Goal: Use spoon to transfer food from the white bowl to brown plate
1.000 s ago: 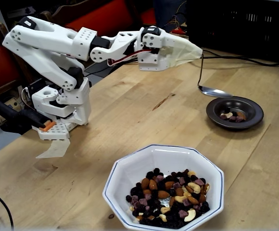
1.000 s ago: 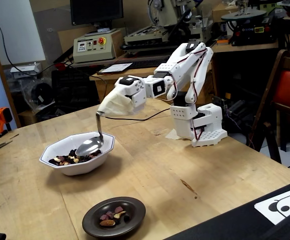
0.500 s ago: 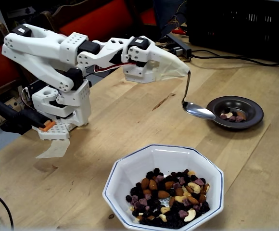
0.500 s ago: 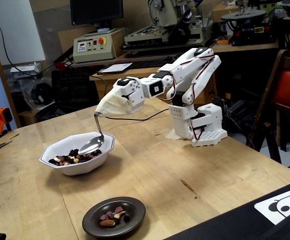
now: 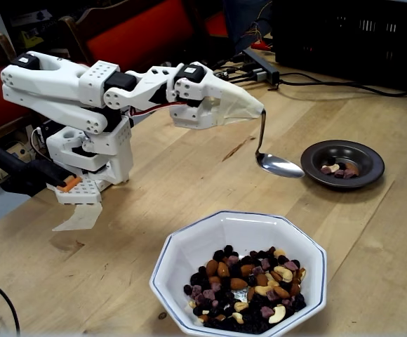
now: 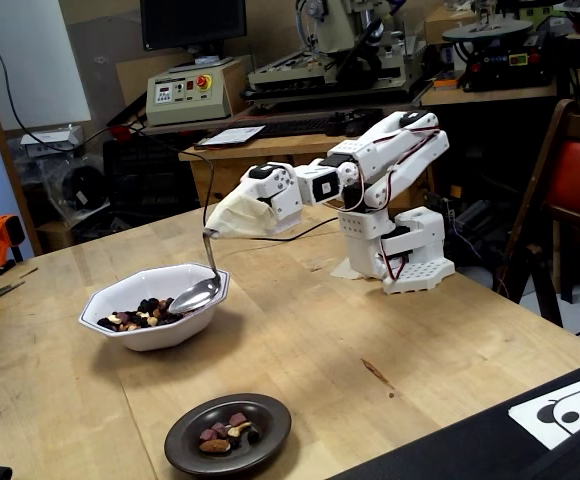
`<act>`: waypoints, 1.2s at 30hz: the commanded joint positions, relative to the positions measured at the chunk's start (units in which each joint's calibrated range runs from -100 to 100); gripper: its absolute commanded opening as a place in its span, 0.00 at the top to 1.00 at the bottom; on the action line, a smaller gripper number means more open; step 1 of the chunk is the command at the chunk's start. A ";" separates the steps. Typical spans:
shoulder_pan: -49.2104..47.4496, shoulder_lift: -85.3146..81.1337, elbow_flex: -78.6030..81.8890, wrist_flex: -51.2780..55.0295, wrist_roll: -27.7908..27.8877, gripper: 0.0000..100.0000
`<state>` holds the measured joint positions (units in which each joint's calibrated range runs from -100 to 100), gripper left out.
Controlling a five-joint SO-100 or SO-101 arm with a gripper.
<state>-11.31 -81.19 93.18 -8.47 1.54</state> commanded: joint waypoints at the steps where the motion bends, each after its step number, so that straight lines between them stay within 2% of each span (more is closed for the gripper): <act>1: 0.50 -6.23 1.60 0.01 -0.29 0.97; 10: 0.20 -12.82 3.63 0.49 -0.34 0.97; 36: -0.24 -12.64 3.63 -0.15 -0.34 0.97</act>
<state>-11.31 -93.22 96.72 -7.83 1.25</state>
